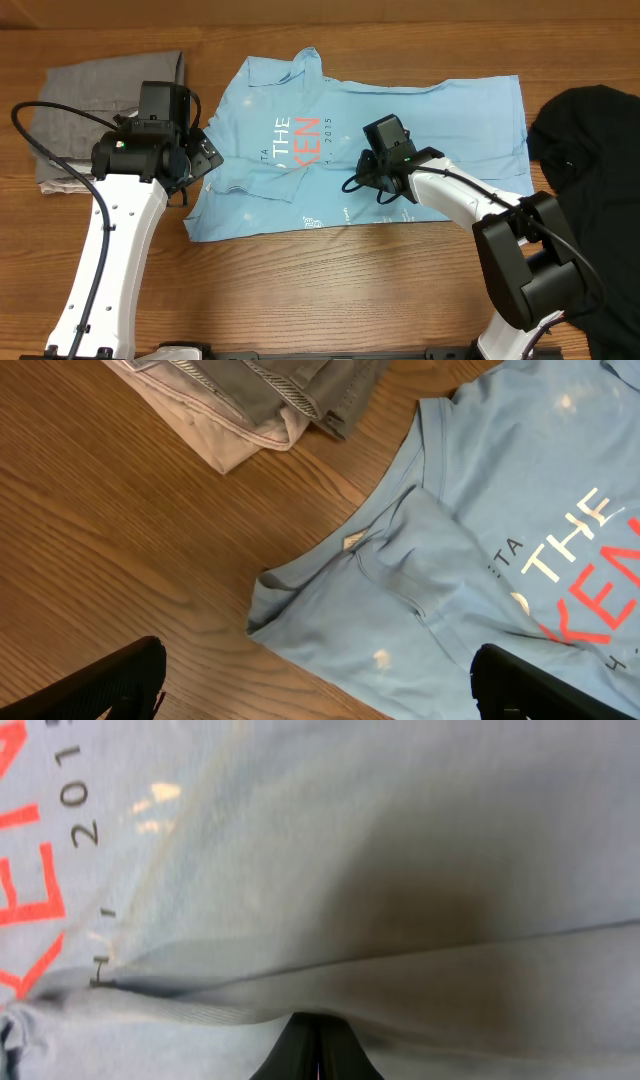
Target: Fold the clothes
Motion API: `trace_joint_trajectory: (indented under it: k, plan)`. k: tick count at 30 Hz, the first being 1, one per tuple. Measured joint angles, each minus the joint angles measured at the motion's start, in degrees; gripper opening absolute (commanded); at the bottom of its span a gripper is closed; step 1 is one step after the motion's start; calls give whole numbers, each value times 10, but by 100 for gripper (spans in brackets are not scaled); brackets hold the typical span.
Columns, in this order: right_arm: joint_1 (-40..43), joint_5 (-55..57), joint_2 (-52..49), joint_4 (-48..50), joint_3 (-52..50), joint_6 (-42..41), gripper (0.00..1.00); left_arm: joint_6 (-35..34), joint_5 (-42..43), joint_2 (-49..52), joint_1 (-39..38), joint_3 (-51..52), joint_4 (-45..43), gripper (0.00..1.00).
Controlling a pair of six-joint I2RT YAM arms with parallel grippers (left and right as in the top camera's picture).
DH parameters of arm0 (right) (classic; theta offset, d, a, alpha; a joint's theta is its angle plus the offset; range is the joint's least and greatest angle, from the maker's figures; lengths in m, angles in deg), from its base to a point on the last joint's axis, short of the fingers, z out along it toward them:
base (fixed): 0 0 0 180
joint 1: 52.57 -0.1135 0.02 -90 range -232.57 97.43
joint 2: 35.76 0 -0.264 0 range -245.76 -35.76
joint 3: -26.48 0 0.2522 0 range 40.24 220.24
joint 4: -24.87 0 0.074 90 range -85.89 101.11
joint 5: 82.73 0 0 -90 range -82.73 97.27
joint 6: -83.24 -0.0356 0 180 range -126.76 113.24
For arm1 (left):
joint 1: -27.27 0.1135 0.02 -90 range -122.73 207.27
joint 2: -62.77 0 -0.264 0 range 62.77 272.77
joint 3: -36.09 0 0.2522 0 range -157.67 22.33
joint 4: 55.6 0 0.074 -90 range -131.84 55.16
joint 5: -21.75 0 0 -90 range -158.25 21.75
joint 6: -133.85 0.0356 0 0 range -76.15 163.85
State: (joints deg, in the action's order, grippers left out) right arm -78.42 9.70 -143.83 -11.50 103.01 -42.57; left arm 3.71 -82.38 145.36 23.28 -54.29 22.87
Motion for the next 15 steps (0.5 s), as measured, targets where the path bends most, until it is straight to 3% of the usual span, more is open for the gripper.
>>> trace_joint_trajectory:
  k: [15]
  plan:
    - [0, 61, -21, 60, 0, 9, 5, 0, 0, 0, 0, 0, 0, 100]
